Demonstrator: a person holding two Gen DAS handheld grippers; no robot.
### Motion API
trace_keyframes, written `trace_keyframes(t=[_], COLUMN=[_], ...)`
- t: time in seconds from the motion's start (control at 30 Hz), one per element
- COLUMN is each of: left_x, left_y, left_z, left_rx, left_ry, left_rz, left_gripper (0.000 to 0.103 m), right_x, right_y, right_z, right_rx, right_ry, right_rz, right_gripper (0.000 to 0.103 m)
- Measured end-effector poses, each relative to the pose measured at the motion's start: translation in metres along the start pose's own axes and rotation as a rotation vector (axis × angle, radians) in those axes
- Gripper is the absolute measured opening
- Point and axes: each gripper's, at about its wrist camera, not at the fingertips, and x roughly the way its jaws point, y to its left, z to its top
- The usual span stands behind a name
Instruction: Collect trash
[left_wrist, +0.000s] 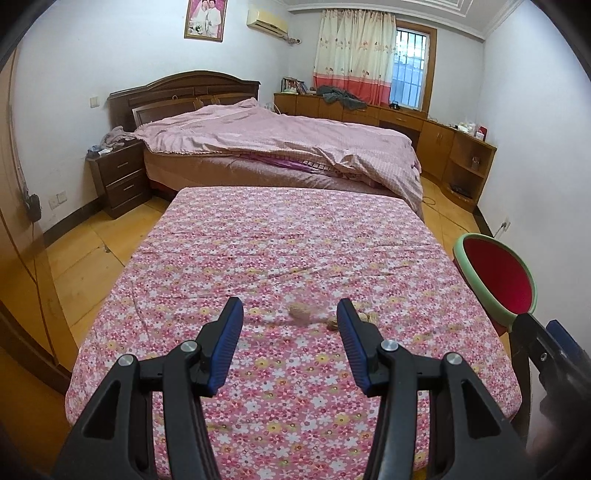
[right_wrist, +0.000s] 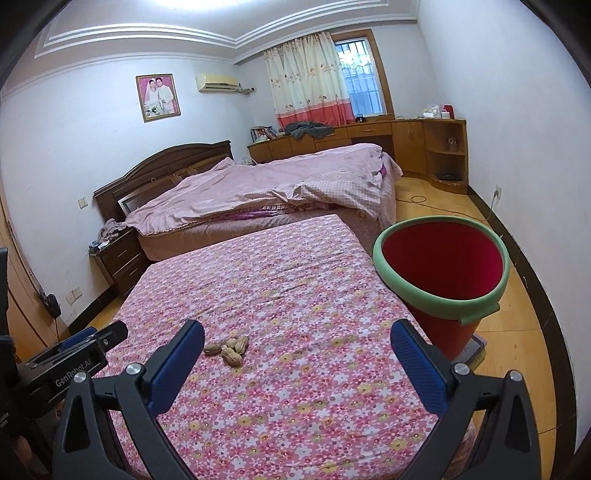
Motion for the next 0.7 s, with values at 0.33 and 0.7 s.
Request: trace_keyframes(t=[0.33, 0.7], left_x=[-0.0032, -0.0039], left_y=[0.0017, 0.0024], left_z=[0.0008, 0.0020], left_rx=[-0.002, -0.004], left_ry=[-0.015, -0.018], left_rz=[0.005, 0.003], left_gripper=[0.053, 0.053], right_x=[0.0010, 0.0017], right_y=[0.0002, 0.0003], right_z=[-0.0005, -0.0023], right_rx=[0.002, 0.003], right_ry=[0.003, 0.006], right_rz=[-0.001, -0.001], right_gripper=[0.103, 0.103])
